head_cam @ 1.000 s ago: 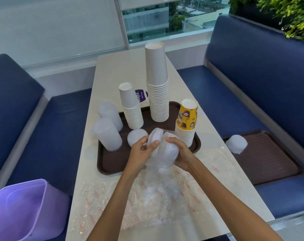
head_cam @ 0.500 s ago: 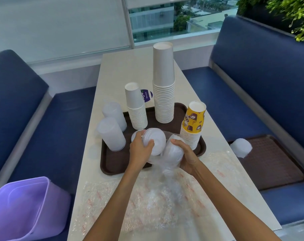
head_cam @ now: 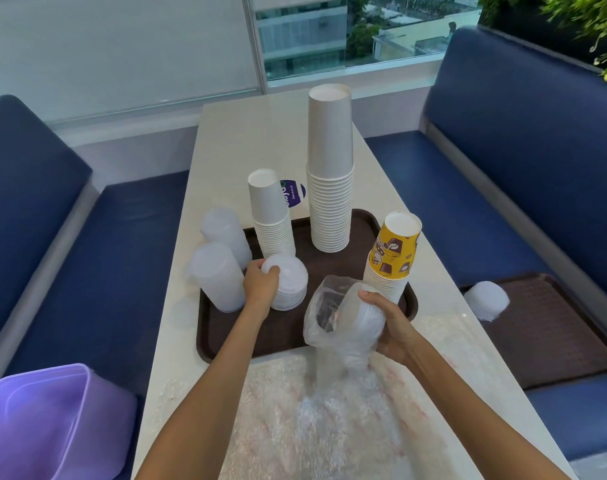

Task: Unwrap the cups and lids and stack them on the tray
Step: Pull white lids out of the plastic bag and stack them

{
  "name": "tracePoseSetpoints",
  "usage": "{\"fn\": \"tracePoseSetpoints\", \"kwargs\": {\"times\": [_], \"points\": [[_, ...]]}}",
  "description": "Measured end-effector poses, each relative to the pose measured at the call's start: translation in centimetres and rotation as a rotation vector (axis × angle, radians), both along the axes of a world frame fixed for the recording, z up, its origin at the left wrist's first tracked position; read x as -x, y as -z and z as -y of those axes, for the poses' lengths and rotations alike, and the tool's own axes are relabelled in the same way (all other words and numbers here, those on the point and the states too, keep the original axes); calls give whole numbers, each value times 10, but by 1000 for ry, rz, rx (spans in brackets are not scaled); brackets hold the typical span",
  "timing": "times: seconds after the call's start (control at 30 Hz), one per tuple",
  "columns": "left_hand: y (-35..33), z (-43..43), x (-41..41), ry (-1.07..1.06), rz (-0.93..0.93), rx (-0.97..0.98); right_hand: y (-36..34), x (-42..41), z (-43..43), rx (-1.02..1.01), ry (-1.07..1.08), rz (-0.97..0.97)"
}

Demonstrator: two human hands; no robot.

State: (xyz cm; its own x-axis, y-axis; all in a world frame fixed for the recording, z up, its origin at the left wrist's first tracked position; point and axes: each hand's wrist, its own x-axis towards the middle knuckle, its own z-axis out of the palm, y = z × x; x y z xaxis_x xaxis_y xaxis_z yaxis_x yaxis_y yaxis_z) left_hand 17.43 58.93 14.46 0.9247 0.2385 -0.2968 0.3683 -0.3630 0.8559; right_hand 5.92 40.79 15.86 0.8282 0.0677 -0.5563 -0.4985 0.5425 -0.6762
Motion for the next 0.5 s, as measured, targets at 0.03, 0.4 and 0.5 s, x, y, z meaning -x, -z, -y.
{"fn": "tracePoseSetpoints", "kwargs": {"times": [0.03, 0.4, 0.5], "points": [[3, 0, -2, 23, -5, -38, 1, -1, 0, -2, 7, -8], [24, 1, -6, 307, 35, -785, 4, -9, -4, -30, -31, -53], [27, 3, -4, 359, 25, -786, 5, -9, -4, -28, -47, -70]]}}
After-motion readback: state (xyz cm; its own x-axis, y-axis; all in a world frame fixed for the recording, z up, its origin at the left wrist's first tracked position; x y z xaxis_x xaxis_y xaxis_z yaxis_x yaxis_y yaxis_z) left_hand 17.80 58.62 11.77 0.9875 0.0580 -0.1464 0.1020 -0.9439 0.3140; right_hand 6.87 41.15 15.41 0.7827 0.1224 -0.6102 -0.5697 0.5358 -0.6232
